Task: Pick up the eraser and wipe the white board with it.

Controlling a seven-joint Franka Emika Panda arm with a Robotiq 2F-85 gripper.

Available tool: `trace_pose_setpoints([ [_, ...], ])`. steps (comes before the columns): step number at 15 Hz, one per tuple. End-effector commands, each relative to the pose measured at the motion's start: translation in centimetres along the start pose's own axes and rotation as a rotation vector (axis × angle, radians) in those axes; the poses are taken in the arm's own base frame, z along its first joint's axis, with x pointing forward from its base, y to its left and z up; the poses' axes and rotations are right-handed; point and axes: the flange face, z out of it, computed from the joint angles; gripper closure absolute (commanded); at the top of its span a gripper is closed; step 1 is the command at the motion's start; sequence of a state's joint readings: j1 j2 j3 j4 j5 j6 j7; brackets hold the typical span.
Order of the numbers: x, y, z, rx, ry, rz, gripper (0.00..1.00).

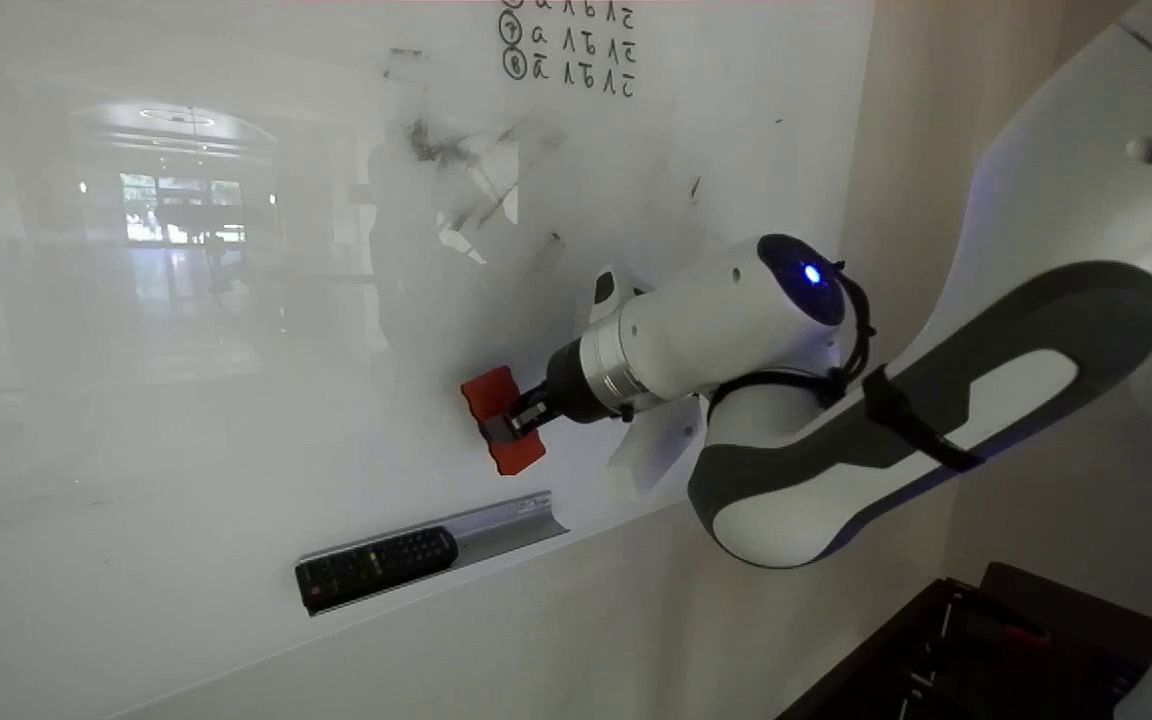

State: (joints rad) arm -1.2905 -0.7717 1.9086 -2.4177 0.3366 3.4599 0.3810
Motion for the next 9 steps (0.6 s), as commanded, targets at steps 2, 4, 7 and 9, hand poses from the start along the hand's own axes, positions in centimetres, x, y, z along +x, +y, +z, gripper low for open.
trace_pose_setpoints([
  [2,-2.0,0.4,1.7,-0.062,-0.005,0.021,0.71],
  [4,-3.1,0.2,2.5,-0.070,-0.018,0.015,0.71],
  [7,-4.8,0.0,3.5,-0.083,-0.042,0.008,0.71],
  [9,-5.8,0.0,4.1,-0.090,-0.055,0.008,0.71],
])
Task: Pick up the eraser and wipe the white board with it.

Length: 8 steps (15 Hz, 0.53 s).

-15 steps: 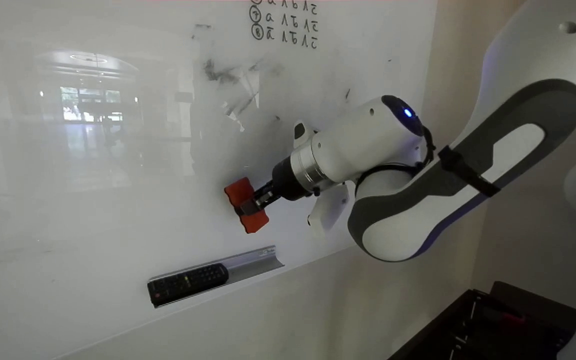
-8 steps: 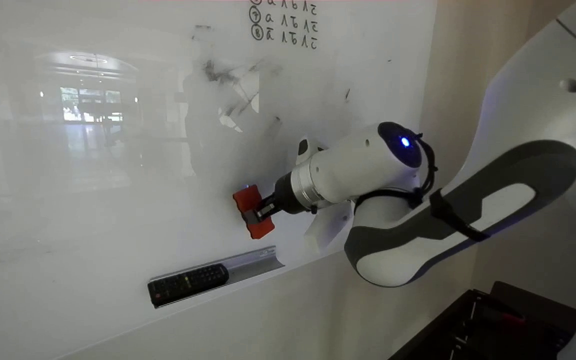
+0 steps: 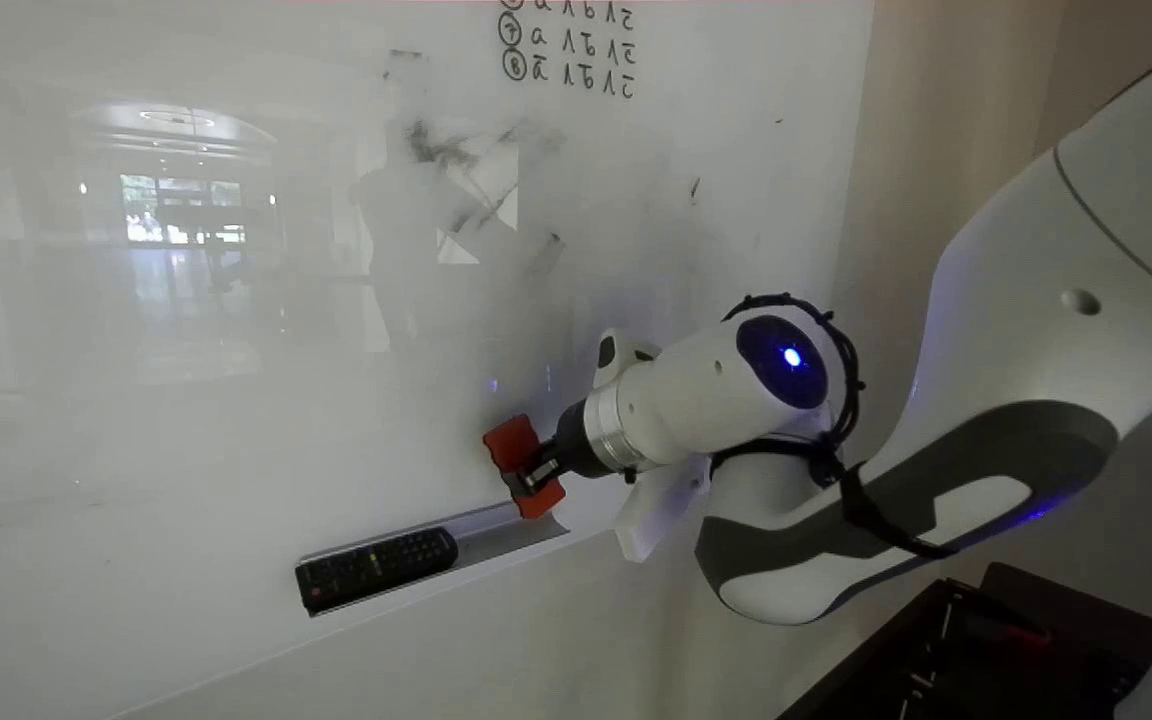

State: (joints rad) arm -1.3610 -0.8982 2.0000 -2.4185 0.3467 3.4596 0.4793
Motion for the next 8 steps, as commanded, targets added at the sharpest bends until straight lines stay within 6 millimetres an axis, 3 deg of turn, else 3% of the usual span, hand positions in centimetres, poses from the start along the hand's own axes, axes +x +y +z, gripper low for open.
trace_pose_setpoints([
  [1,-1.0,0.0,1.5,-0.023,-0.009,0.012,0.71],
  [8,-0.7,-0.3,3.0,-0.052,0.027,0.014,0.71],
])
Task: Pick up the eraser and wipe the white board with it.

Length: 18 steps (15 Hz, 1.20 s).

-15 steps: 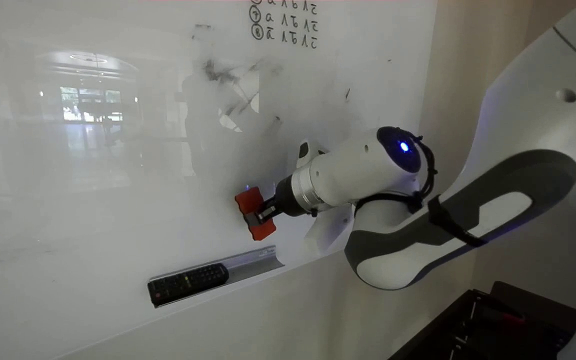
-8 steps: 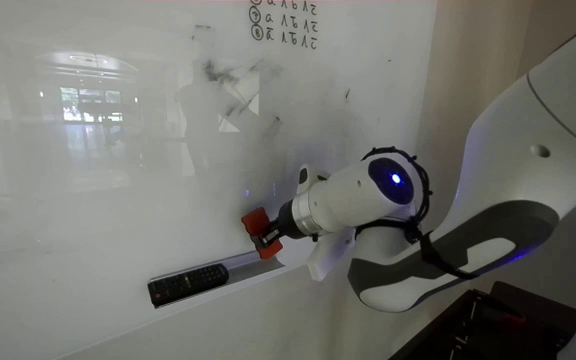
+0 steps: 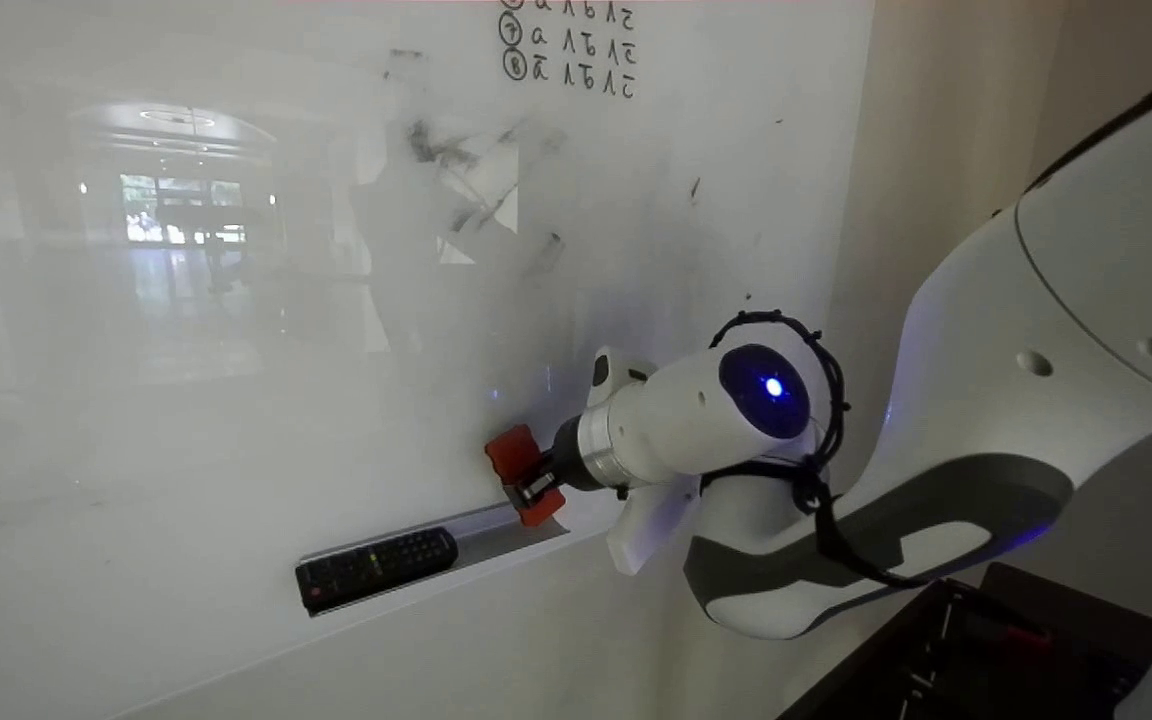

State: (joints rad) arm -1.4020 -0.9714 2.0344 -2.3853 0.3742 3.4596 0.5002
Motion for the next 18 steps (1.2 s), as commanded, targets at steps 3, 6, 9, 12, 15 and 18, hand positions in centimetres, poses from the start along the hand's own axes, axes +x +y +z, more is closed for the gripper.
trace_pose_setpoints([
  [3,0.1,-0.6,2.3,-0.024,0.027,0.017,0.71],
  [6,-0.4,-0.9,3.7,-0.028,0.022,0.027,0.71],
  [9,-1.0,-1.5,4.8,-0.030,0.025,0.031,0.71],
  [12,-1.2,-1.8,5.6,-0.040,0.040,0.022,0.71],
  [15,-1.4,-1.7,5.7,-0.046,0.041,0.010,0.19],
  [18,-1.0,-2.1,4.7,-0.031,0.042,0.004,0.01],
])
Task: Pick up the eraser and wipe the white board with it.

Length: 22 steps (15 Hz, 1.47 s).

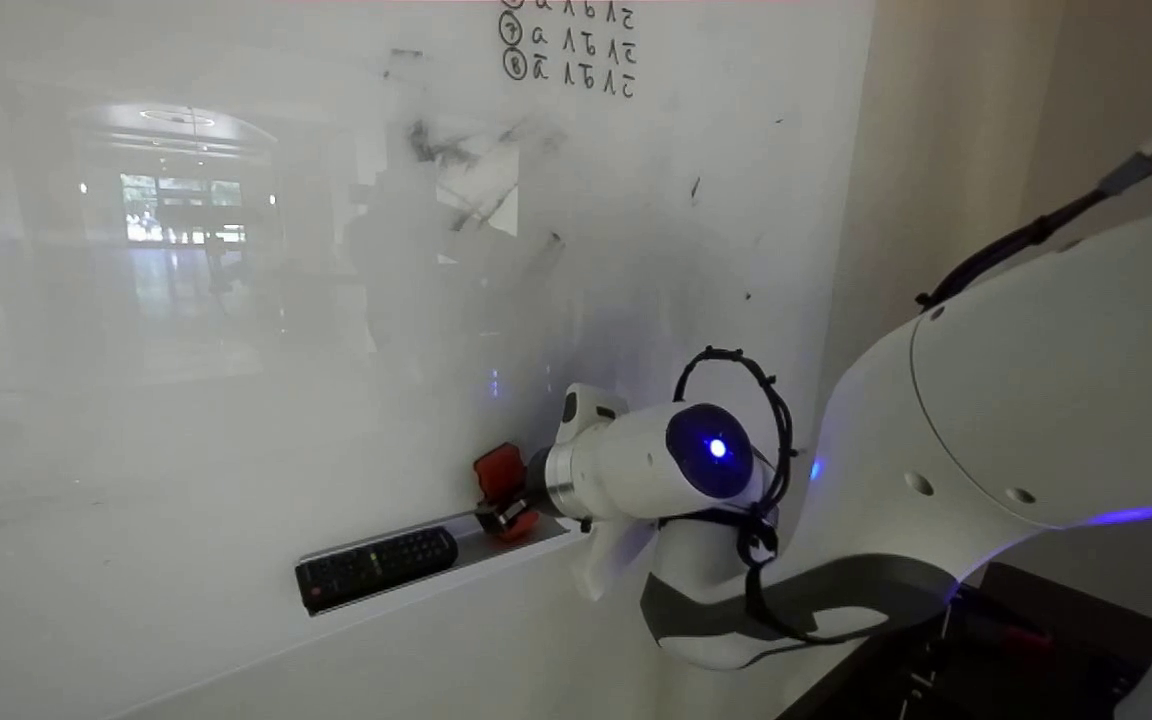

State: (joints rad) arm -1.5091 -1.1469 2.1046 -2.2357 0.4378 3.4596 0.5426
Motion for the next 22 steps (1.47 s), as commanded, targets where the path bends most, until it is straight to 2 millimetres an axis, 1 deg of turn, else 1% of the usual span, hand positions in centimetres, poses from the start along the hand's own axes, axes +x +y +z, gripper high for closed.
trace_pose_setpoints([
  [1,0.7,-0.4,-0.8,0.016,0.003,0.008,0.00],
  [5,1.6,-1.4,-3.9,0.085,-0.023,0.002,0.00],
  [7,2.3,-1.0,-5.9,0.114,-0.039,0.018,0.00],
  [9,2.7,0.5,-7.9,0.134,-0.065,0.042,0.00],
  [10,2.4,1.2,-8.7,0.146,-0.086,0.055,0.00],
  [12,2.7,1.6,-10.4,0.195,-0.127,0.078,0.00],
  [14,3.0,3.1,-12.0,0.227,-0.167,0.081,0.00],
  [16,3.7,5.3,-13.2,0.247,-0.203,0.079,0.00],
  [18,4.5,7.4,-14.2,0.270,-0.246,0.094,0.00],
  [19,5.1,8.4,-14.1,0.277,-0.275,0.097,0.00],
  [22,6.6,10.4,-14.3,0.306,-0.356,0.124,0.00],
])
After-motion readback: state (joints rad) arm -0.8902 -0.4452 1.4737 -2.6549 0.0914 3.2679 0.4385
